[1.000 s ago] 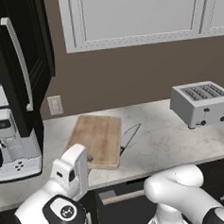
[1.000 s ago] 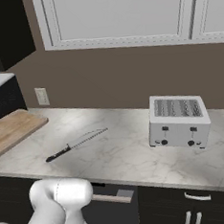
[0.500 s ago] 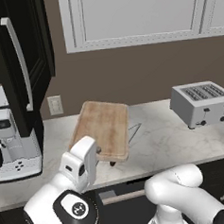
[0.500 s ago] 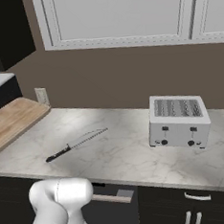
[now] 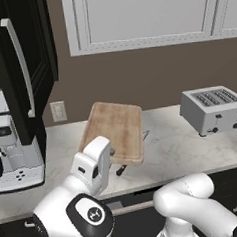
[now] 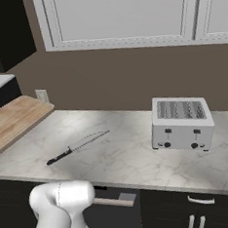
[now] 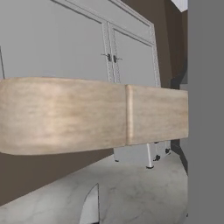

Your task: Move the cutting board and knife to the sink. Then move spray from the cabinet to the counter.

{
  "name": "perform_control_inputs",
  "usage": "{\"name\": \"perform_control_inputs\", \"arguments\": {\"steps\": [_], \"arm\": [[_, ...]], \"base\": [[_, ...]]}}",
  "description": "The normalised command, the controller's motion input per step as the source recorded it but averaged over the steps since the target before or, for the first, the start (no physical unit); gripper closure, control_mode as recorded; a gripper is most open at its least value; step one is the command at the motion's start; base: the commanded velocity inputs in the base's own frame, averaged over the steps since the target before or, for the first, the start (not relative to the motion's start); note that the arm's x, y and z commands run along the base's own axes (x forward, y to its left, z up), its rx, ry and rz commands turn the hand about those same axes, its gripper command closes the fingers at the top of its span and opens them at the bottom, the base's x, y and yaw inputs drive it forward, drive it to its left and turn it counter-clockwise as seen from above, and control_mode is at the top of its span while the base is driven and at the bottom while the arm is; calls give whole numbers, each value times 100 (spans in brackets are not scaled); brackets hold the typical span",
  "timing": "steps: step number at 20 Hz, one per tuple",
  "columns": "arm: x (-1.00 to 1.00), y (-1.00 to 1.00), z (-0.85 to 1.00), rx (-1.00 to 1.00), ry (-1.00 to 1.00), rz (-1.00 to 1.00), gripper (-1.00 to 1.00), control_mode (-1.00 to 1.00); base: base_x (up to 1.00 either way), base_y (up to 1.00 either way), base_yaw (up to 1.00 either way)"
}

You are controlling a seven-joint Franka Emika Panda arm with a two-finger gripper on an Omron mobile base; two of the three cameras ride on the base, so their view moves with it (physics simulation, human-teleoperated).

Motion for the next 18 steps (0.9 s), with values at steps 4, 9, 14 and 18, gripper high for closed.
{"name": "perform_control_inputs", "arguments": {"steps": [4,9,14,18], "arm": [[0,0,0,1,0,0,100,-100],[0,0,0,0,0,0,100,-100],[0,0,0,0,0,0,100,-100],[-3,0,0,0,0,0,100,100]], "base": [[0,0,0],[0,0,0],[0,0,0],[-7,0,0]]}}
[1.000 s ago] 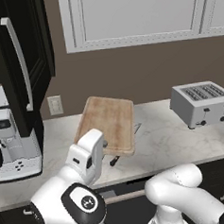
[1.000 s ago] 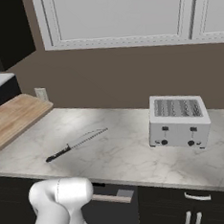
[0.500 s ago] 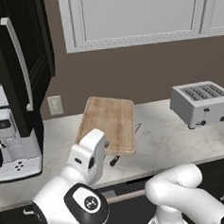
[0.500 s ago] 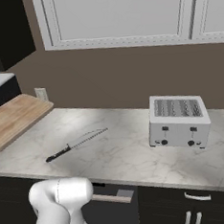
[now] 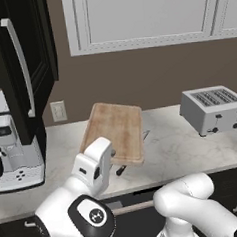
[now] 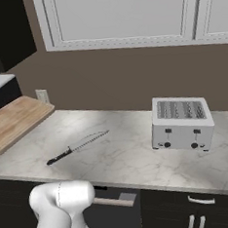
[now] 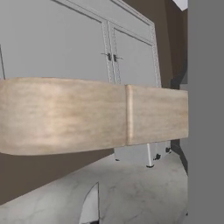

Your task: Move the cutting board and knife to the sink. Then move spray from the cabinet to the counter.

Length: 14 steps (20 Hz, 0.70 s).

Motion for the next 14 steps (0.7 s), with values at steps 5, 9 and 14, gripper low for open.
{"name": "perform_control_inputs", "arguments": {"steps": [5,9,14], "arm": [[0,0,0,0,0,0,100,100],[0,0,0,0,0,0,100,100],[0,0,0,0,0,0,100,100]], "base": [[-52,0,0],[-62,0,0],[-56,0,0]]}}
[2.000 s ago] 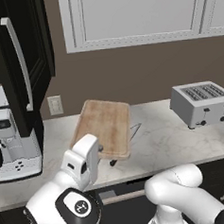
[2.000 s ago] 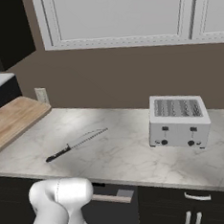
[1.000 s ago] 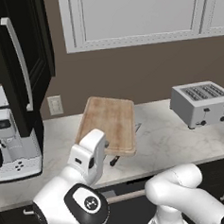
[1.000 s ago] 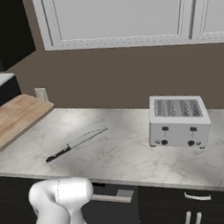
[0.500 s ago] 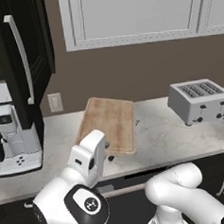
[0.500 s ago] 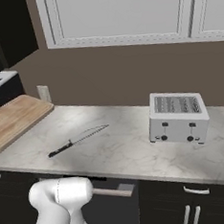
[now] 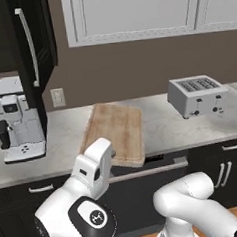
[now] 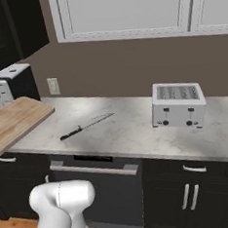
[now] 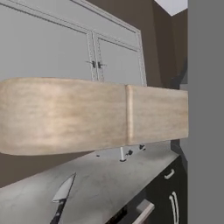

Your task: Move the cutting board and knife to the sink. Then move spray from the cabinet to the counter.

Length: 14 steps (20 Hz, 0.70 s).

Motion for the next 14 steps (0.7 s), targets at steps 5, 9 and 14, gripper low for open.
{"name": "perform_control_inputs", "arguments": {"steps": [5,9,14], "arm": [[0,0,0,0,0,0,100,100],[0,0,0,0,0,0,100,100],[0,0,0,0,0,0,100,100]], "base": [[-34,0,12],[-23,0,49],[-21,0,63]]}}
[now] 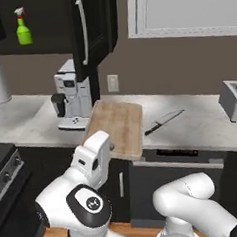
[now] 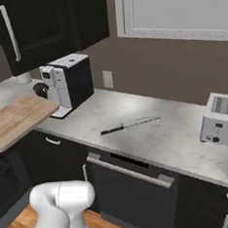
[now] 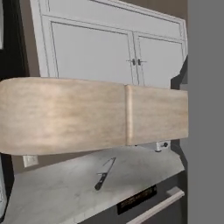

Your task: Move the cutting board and knife to the sink. Then move spray from the cabinet to the counter.

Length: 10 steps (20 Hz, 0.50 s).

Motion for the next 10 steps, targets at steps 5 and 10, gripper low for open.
{"name": "perform_control_inputs", "arguments": {"steps": [5,10], "arm": [[0,0,0,0,0,0,100,100],[0,0,0,0,0,0,100,100]], "base": [[-23,0,69],[-25,0,76]]}}
